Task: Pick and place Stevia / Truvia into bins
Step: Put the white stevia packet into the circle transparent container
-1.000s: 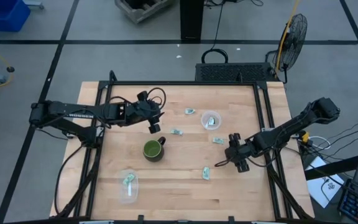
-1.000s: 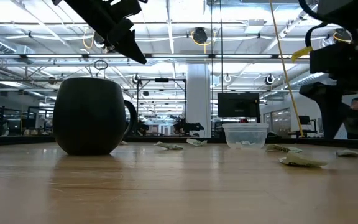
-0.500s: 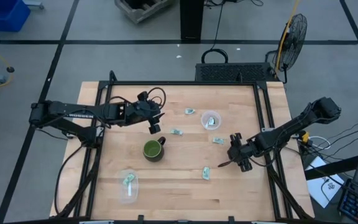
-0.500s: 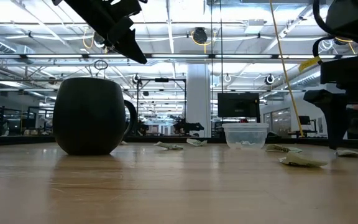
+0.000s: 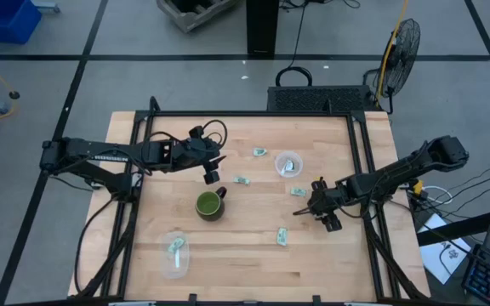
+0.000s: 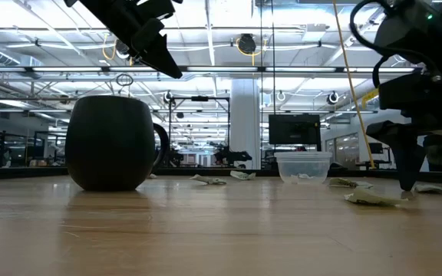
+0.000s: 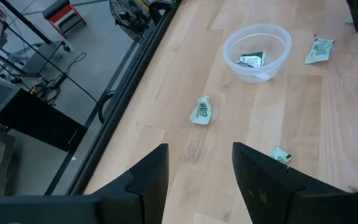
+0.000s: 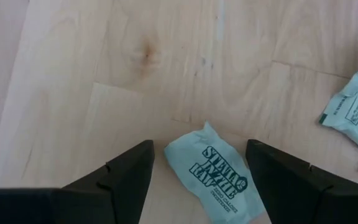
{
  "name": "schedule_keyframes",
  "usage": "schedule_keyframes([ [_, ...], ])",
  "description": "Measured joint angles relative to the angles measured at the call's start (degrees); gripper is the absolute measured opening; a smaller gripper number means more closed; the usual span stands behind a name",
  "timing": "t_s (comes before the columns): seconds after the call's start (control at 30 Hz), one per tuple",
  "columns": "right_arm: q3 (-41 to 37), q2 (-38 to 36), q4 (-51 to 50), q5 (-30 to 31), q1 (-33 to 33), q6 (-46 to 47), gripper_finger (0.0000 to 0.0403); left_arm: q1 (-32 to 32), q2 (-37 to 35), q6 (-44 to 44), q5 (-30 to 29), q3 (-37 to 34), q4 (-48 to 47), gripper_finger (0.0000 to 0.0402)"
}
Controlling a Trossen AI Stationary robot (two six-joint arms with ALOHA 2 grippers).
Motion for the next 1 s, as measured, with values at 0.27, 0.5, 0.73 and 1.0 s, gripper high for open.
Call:
schedule_keyframes([
  [0.27,0.0,0.0,-0.4,-1.4,-2.0,-2.5,0.0244,0.0,0.0,0.0,0.0,0.0,0.0,0.0184],
  [0.5,0.0,0.0,-0.3,-1.3,-2.0,-0.4,0.0195,0.0,0.0,0.0,0.0,0.0,0.0,0.0184],
  [0.73,-0.1,-0.3,1.2,-1.0,-2.1,-0.1,0.0135,0.0,0.0,0.0,0.0,0.0,0.0,0.0184],
  [1.0,-0.4,-4.5,3.6,-0.8,-2.0,2.1,0.0092,0.0,0.0,0.0,0.0,0.0,0.0,0.0184],
])
